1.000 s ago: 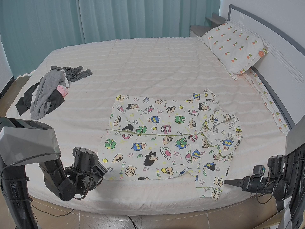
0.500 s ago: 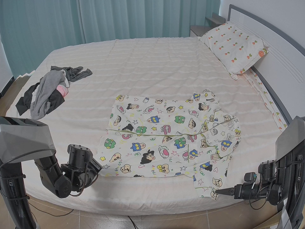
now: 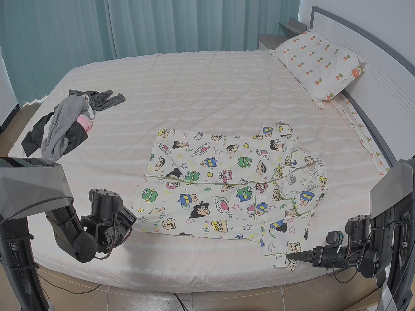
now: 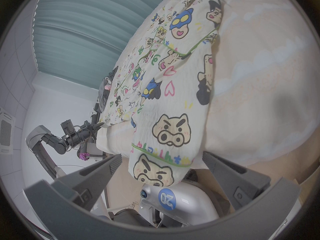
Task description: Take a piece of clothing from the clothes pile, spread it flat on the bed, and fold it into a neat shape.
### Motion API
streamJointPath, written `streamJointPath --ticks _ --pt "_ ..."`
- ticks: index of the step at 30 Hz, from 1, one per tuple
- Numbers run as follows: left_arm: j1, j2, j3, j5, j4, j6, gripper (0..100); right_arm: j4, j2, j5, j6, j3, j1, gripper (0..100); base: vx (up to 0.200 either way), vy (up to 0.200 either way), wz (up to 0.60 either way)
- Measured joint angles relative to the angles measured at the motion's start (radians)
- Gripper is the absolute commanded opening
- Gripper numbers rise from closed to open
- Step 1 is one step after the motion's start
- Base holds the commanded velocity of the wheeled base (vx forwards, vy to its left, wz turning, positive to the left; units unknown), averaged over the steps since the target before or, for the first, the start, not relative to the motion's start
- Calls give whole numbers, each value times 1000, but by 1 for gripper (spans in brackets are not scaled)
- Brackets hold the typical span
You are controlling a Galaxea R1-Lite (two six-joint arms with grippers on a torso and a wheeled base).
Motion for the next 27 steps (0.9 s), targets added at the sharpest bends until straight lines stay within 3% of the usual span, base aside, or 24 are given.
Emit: streamJointPath --ticks 5,20,21,27 --pt "-1 0 3 0 0 0 0 0 5 -50 -1 -2 4 100 0 0 0" --pt "-24 -2 14 -1 0 -1 0 4 33 -55 -6 -67 43 100 0 0 0" --pt "-26 -2 15 -1 0 -1 0 3 33 -55 -6 -67 48 0 0 0 0" --pt "-32 -4 19 -1 0 -1 0 -5 32 -67 -7 -49 70 0 0 0 0"
